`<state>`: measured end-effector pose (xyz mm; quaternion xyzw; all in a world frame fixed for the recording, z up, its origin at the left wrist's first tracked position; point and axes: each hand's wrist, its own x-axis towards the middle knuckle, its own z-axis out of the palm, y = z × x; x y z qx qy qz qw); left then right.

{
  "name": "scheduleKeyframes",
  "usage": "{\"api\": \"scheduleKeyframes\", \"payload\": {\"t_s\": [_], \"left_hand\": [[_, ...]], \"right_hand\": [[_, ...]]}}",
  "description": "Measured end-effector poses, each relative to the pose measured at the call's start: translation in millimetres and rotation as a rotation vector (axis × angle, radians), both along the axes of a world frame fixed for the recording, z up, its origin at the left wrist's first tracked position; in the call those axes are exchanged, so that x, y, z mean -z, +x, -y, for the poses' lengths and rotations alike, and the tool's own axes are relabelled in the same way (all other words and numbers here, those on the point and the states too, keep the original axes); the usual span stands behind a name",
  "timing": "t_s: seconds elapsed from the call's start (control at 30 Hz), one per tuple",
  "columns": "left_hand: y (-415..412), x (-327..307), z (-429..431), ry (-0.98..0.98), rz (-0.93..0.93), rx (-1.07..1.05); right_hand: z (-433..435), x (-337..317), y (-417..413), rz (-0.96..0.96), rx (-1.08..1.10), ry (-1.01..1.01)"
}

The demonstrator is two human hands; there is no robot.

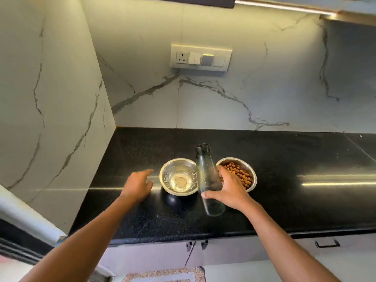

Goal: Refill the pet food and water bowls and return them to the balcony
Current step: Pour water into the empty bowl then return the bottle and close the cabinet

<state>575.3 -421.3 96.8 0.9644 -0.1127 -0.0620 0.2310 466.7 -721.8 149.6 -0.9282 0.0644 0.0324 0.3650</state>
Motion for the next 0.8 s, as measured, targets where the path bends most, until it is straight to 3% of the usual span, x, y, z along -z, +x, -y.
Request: {"api": "scheduleKeyframes", "payload": {"t_s": [0.3, 0.6, 0.8], "left_hand": [[32.4, -163.3, 82.4, -0.109, 0.586, 0.274], [52.1, -365.5, 169.5, -0.163, 1.236, 0.433], [70.7, -460.8, 207.9, -0.023, 1.324, 0.243]], "right_hand": [[30.8, -79.9, 10.0, 0.336, 0.145, 0.114], [80.9, -224.3, 23.3, 0.66, 0.206, 0.114], [109.1, -326.8, 41.7, 0.827, 0.242, 0.179]]}}
